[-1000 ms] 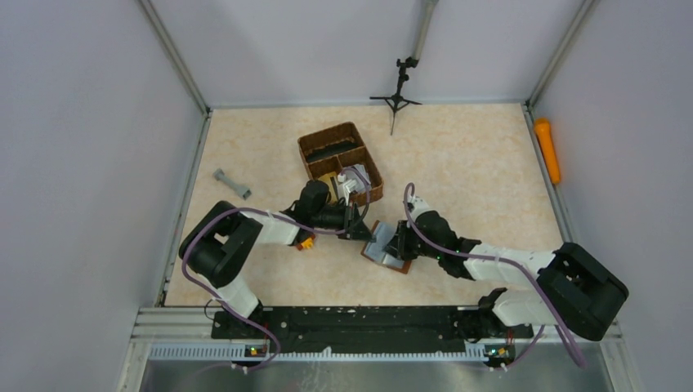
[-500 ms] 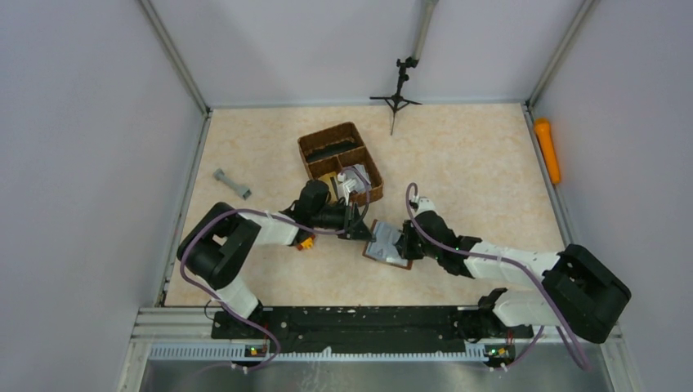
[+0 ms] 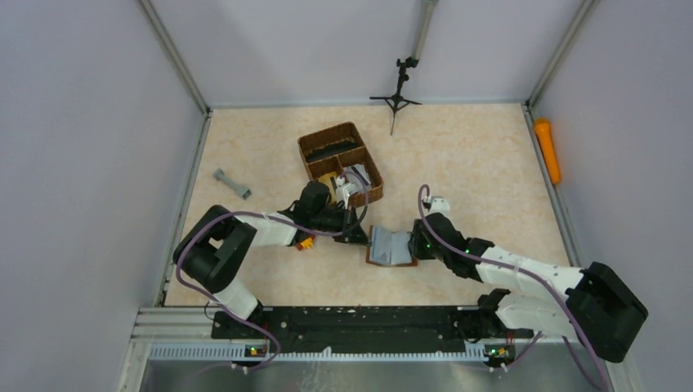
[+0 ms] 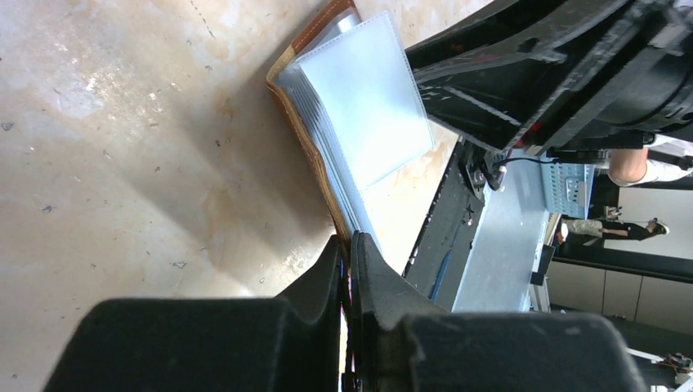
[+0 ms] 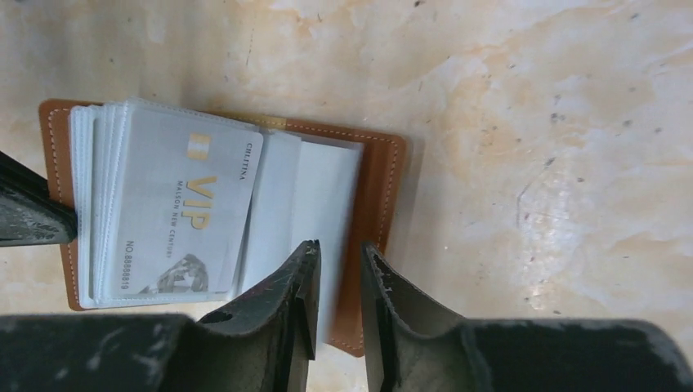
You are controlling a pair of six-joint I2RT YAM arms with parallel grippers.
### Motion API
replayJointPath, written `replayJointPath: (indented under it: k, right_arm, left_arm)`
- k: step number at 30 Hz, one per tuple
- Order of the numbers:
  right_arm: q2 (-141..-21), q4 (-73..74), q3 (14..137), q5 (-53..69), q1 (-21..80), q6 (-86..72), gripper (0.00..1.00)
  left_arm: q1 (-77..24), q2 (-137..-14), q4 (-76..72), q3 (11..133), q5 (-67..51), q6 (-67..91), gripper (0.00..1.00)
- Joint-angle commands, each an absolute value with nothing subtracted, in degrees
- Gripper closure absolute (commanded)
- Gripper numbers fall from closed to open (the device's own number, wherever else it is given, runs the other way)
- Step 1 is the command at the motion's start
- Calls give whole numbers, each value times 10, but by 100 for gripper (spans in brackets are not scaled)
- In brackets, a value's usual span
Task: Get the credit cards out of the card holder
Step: Remove the credit card from the card holder.
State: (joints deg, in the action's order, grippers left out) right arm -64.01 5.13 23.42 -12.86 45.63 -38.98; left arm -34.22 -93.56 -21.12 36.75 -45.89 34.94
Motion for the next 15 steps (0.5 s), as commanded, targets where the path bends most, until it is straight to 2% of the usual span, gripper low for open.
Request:
replayJointPath:
  k: [1, 3, 5, 10, 15]
  right_arm:
    - [-582, 105, 264, -178, 456, -378, 69]
    - [-557, 118, 267, -187, 456, -379, 53]
    - [-536, 110, 265, -173, 456, -373, 43]
    - [-505, 50, 254, -96, 456, -357, 40]
    - [-548, -8, 260, -12, 456, -355, 42]
  left_arm:
    - [-344, -914, -211, 388, -455, 330, 92]
    - [-344, -914, -211, 388, -455, 330, 92]
    - [-344, -914, -212, 388, -456, 330, 92]
    - [-344, -918, -213, 389, -458, 331, 92]
    - [-344, -920, -215, 390, -459, 331, 92]
